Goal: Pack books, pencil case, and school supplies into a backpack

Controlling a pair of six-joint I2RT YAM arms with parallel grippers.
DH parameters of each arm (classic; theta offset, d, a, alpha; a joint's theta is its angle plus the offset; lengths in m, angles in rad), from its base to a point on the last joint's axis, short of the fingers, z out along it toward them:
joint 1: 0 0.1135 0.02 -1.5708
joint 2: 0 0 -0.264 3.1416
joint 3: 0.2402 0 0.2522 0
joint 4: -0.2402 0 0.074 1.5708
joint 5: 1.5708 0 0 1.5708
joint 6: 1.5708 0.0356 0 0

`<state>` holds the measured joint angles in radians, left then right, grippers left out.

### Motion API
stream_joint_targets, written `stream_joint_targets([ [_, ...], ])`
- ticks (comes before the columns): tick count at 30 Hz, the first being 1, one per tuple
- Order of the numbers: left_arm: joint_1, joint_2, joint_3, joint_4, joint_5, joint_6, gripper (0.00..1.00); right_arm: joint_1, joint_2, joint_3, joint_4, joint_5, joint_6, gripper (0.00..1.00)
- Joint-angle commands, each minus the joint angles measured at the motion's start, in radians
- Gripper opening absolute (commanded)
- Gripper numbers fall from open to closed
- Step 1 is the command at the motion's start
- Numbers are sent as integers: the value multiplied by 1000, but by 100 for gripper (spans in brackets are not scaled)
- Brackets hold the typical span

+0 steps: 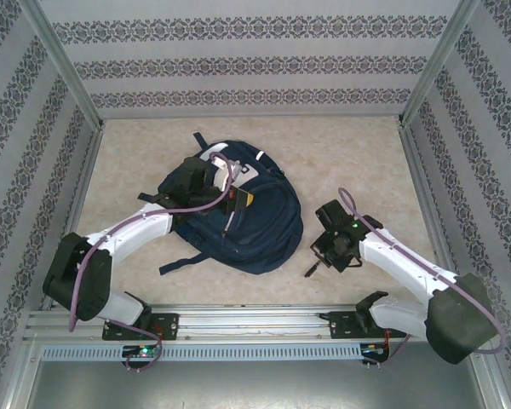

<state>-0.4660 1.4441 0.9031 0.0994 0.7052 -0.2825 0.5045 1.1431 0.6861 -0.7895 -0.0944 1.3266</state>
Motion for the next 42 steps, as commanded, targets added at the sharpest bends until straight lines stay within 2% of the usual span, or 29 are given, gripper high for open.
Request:
stream_joint_targets([
  [1, 15, -52, 3, 113, -7, -21, 0, 52, -3, 99, 67, -30, 112, 2],
  [5, 15, -58, 12, 106, 0, -36, 0, 111, 100, 247, 245, -65, 183, 2],
  [8, 16, -59, 6, 124, 2, -52, 0, 125, 203, 310, 405, -68, 226, 3],
  [11, 17, -53, -1, 147, 3, -65, 0, 130, 330, 396, 483, -68, 223, 5],
  [12, 18, -51, -1, 145, 3, -69, 0, 131, 376, 428, 490, -72, 221, 10],
  [14, 18, -50, 0, 140, -1, -66, 0, 129, 447, 459, 521, -96, 237, 38],
  [15, 17, -51, 3, 134, -1, -54, 0, 125, 462, 450, 544, -110, 265, 46],
  [17, 17, -54, 12, 105, -6, -22, 0, 117, 450, 412, 611, -115, 293, 51],
  [20, 20, -61, 27, 57, -9, 11, 0, 87, 379, 394, 514, -95, 238, 57],
  [23, 22, -64, 14, 80, -8, 8, 0, 12, 276, 325, 414, -99, 159, 58],
  [26, 23, -57, 12, 79, -8, 13, 0, -108, 157, 226, 283, -103, 82, 58],
  [30, 24, -65, -1, 87, -13, 14, 0, -322, 25, 104, 171, -96, -50, 60],
  [33, 23, -76, -13, 89, -24, 19, 0, -487, 29, 101, 68, -48, -216, 66],
  [35, 24, -83, -19, 95, -24, 11, 0, -554, 63, 113, 12, 38, -293, 71],
  [37, 24, -86, -31, 114, -18, 2, 0, -624, 105, 105, 19, 54, -329, 73],
  [40, 24, -83, -28, 105, -6, 2, 0, -686, 154, 76, 55, 6, -359, 72],
  [42, 25, -84, -27, 97, -4, 3, 0, -689, 182, 62, 69, 15, -369, 71],
])
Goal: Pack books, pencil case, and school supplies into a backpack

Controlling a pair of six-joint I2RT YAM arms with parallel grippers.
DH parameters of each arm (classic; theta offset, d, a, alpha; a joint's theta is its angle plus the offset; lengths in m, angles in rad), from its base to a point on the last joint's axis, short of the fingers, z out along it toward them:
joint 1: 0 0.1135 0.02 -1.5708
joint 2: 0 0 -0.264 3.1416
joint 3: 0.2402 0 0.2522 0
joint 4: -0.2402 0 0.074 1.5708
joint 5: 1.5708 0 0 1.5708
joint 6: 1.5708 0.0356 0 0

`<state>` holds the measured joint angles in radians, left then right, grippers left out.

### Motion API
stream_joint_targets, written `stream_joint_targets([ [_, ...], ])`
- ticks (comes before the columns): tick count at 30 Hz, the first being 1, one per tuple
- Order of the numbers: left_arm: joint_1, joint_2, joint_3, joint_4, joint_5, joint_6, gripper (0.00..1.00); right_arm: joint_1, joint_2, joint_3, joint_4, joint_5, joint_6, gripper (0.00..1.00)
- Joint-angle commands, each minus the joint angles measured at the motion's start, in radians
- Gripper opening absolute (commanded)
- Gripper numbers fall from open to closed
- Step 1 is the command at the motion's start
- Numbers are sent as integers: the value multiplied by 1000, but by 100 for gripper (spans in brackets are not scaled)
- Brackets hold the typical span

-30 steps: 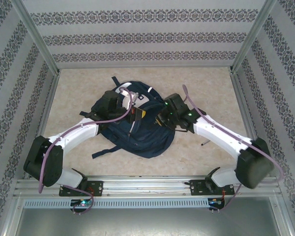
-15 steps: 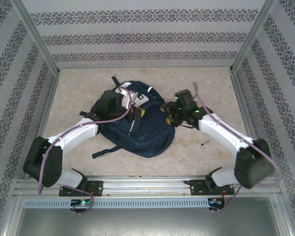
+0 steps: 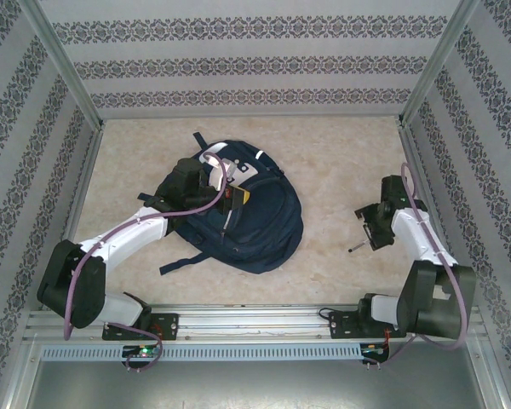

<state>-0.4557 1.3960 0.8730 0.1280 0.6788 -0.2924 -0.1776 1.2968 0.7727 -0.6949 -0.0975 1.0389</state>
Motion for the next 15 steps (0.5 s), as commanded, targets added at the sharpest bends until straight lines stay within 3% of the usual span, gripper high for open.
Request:
stream_joint_targets([
  [1, 14, -38, -4, 72, 18, 13, 0, -7, 46, -37, -2, 14, -83, 70],
  [6, 15, -22, -13, 85, 17, 11, 0, -5, 140, -70, 59, -43, -96, 61],
  [13, 14, -20, -13, 88, 13, 11, 0, -5, 202, -106, 104, -72, -105, 20],
  [15, 15, -23, -12, 85, 9, 4, 0, -2, 190, -106, 102, -91, -108, 13],
])
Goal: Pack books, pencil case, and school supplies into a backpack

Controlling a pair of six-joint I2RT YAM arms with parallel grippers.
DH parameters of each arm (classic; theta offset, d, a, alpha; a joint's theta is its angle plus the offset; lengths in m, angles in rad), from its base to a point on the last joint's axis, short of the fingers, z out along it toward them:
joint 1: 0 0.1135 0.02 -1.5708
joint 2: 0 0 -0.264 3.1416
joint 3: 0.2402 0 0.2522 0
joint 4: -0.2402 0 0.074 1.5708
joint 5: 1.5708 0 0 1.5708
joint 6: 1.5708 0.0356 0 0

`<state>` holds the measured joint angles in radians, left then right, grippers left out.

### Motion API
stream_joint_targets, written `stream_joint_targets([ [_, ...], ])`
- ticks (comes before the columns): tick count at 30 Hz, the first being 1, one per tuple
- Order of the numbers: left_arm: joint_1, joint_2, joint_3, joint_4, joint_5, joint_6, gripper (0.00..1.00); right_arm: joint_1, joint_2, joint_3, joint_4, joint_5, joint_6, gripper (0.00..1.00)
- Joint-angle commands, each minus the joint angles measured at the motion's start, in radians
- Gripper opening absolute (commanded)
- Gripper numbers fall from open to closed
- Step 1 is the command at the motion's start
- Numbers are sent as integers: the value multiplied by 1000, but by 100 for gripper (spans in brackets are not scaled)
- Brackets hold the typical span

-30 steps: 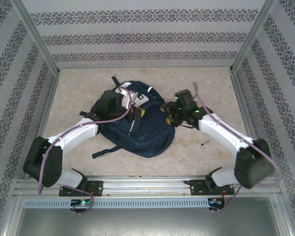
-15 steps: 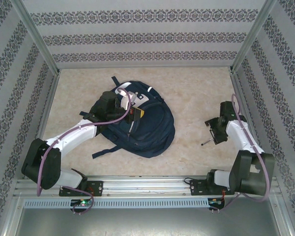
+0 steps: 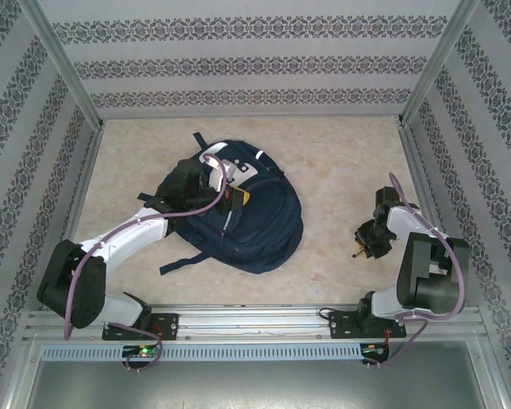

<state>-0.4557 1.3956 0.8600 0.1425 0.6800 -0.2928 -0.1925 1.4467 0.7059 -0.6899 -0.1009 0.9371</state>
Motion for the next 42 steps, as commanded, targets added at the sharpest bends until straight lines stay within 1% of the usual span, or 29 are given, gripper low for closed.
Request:
stream_joint_targets([
  [1, 14, -23, -4, 81, 3, -6, 0, 22, 25, -32, 88, -96, -7, 11],
  [4, 18, -26, -23, 143, 0, -61, 0, 78, -51, 0, 44, -114, 4, 8],
  [6, 28, -23, -28, 194, 15, -121, 0, 141, -129, 9, 28, -141, 59, 7],
  [9, 34, -20, -22, 236, 25, -178, 0, 276, -241, 19, 46, -165, 198, 5],
  [12, 36, -20, -4, 231, 23, -197, 0, 447, -302, 51, 81, -131, 343, 4],
  [15, 42, -14, 16, 189, 16, -214, 0, 598, -299, 101, 135, -93, 448, 4],
  [17, 49, -10, 26, 174, 21, -228, 0, 687, -266, 150, 165, -66, 498, 5],
  [19, 54, -12, 27, 176, 22, -241, 0, 770, -207, 211, 209, -50, 541, 5],
  [22, 54, -11, 20, 195, 24, -238, 0, 859, -101, 315, 268, -24, 556, 5],
  [24, 54, -7, 23, 193, 27, -237, 0, 889, -25, 378, 275, -5, 569, 8],
  [26, 58, -6, 30, 181, 29, -240, 0, 899, 47, 411, 333, -18, 589, 14],
  [27, 58, -7, 28, 180, 29, -240, 0, 898, 84, 432, 350, -32, 602, 23],
  [28, 58, -8, 25, 181, 27, -238, 0, 899, 114, 454, 360, -45, 604, 40],
  [29, 58, -9, 22, 184, 25, -235, 0, 900, 135, 473, 351, -56, 608, 47],
  [31, 62, -9, 23, 173, 31, -228, 0, 899, 144, 492, 339, -53, 608, 57],
  [34, 70, -13, 25, 149, 33, -220, 0, 897, 90, 452, 331, -20, 602, 62],
  [36, 72, -16, 16, 152, 27, -206, 0, 884, 42, 407, 311, -10, 591, 62],
  [39, 72, -8, 22, 144, 40, -188, 0, 838, -49, 313, 266, 5, 553, 62],
  [42, 73, 10, 61, 74, 84, -133, 0, 778, -164, 208, 215, 42, 507, 61],
])
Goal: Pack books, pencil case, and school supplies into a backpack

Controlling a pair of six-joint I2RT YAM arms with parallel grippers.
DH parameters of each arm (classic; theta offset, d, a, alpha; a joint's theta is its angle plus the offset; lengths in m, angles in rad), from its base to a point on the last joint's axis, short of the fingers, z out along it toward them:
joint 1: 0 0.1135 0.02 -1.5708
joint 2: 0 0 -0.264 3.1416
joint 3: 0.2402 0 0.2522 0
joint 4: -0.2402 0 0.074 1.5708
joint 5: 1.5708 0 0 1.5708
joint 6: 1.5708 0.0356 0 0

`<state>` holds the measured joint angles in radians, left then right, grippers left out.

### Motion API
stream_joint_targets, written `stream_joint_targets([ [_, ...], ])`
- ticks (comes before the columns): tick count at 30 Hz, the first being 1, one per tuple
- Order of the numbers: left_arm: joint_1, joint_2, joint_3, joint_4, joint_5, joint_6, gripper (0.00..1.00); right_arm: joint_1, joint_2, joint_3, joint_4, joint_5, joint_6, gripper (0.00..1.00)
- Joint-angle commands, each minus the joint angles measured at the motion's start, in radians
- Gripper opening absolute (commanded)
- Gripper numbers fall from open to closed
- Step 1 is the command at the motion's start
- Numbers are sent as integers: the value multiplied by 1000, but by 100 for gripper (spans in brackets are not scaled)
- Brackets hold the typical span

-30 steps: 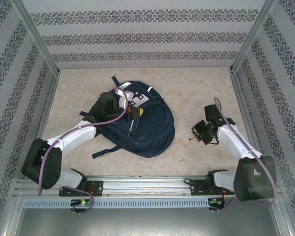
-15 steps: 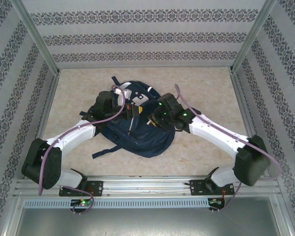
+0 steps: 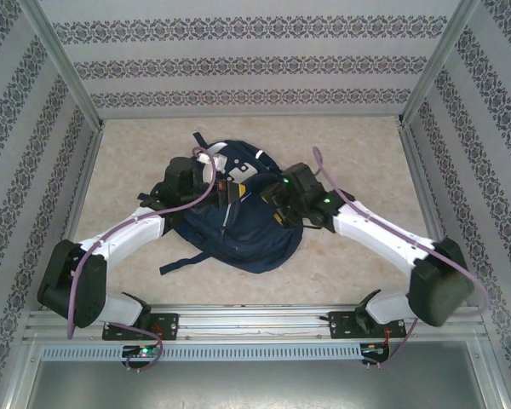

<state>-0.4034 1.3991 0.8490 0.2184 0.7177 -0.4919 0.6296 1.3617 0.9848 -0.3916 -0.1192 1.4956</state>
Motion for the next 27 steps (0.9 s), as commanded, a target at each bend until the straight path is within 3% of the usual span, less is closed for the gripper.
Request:
stream_joint_targets([
  [1, 20, 17, 87, -30, 60, 83, 1, -69, -116, -103, -100, 62, -80, 61],
  [5, 20, 44, 182, -202, 61, 167, 38, -183, -203, -178, -153, 11, -214, 60],
  [8, 23, 29, 249, -342, 48, 309, 56, -226, -210, -210, -55, -119, -336, 61],
  [10, 30, 19, 270, -397, 18, 367, 57, -218, -193, -209, 8, -190, -423, 61],
  [12, 43, 21, 293, -478, 7, 468, 57, -208, -162, -190, -12, -182, -457, 61],
  [14, 43, 42, 309, -587, -91, 592, 56, -208, -116, -196, 28, -198, -456, 61],
  [17, 44, 123, 325, -669, -229, 620, 52, -204, -23, -183, 99, -247, -471, 57],
  [20, 44, 236, 372, -755, -198, 611, 51, -200, 64, -137, 140, -250, -565, 53],
  [27, 43, 221, 279, -761, -341, 507, 50, -254, 267, -36, 273, -300, -673, 21],
])
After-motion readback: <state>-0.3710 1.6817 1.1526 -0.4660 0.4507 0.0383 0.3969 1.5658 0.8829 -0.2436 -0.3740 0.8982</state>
